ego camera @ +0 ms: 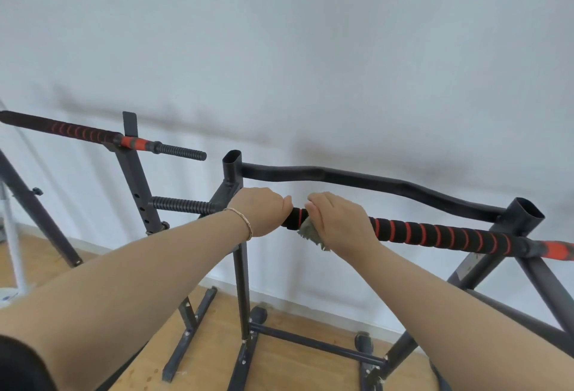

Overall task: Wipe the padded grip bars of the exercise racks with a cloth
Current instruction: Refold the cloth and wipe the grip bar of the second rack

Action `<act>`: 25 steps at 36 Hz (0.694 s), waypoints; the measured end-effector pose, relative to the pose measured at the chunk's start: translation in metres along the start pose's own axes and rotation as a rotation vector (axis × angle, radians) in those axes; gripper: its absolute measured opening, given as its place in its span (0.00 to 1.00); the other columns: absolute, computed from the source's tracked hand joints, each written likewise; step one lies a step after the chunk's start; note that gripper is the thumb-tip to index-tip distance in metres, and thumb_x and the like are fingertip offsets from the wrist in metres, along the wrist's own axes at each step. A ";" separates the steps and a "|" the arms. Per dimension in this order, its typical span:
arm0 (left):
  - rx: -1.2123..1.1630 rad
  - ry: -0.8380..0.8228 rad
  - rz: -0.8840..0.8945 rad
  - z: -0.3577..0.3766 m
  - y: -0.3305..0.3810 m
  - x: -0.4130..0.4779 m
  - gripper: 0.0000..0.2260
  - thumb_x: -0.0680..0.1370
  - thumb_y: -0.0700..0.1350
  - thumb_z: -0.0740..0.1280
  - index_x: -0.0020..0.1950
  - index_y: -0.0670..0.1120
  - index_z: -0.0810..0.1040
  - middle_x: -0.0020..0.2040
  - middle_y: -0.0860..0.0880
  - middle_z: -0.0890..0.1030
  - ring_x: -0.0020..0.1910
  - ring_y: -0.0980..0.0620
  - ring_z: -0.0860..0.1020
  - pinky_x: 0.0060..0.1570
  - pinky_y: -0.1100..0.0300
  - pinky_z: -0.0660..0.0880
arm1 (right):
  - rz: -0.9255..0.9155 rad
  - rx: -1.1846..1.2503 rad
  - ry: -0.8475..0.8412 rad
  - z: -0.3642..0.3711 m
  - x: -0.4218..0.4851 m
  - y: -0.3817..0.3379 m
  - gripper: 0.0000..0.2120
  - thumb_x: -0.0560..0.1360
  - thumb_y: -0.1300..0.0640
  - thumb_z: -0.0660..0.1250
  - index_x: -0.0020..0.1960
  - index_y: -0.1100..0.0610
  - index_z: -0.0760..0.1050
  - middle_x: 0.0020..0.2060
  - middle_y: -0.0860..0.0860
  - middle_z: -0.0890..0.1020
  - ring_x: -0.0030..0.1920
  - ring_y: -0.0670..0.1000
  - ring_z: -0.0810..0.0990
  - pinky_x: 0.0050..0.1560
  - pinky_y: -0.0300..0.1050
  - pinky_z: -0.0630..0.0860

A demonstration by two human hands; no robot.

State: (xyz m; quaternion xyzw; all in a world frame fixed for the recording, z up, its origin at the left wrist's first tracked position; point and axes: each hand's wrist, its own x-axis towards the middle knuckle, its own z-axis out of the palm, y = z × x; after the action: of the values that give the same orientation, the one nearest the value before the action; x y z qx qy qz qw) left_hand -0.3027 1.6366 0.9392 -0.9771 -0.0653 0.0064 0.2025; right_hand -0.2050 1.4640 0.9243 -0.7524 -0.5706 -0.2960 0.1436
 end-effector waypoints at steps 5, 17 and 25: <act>0.049 0.066 -0.052 0.010 0.007 -0.005 0.11 0.77 0.42 0.61 0.59 0.45 0.67 0.29 0.49 0.66 0.27 0.47 0.69 0.27 0.59 0.64 | 0.233 -0.125 0.002 0.004 -0.009 -0.007 0.22 0.81 0.42 0.56 0.42 0.58 0.76 0.28 0.50 0.76 0.25 0.54 0.72 0.26 0.44 0.70; 0.033 0.163 -0.080 0.010 0.012 -0.018 0.05 0.73 0.41 0.67 0.48 0.45 0.75 0.26 0.51 0.52 0.22 0.48 0.63 0.24 0.62 0.67 | 0.609 0.338 -0.944 0.004 0.059 0.024 0.19 0.78 0.55 0.50 0.45 0.62 0.77 0.29 0.58 0.84 0.26 0.58 0.82 0.30 0.46 0.77; -0.066 0.046 0.137 0.002 -0.023 -0.003 0.05 0.78 0.38 0.61 0.51 0.45 0.66 0.39 0.50 0.69 0.36 0.44 0.73 0.32 0.52 0.70 | 0.066 -0.153 -0.620 0.008 0.039 0.020 0.06 0.81 0.59 0.57 0.52 0.61 0.71 0.36 0.51 0.72 0.37 0.56 0.72 0.34 0.47 0.70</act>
State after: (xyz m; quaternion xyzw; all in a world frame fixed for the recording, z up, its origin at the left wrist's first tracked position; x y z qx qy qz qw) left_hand -0.3084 1.6576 0.9462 -0.9853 0.0064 -0.0043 0.1708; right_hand -0.1768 1.4929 0.9441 -0.8335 -0.5386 -0.0896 -0.0846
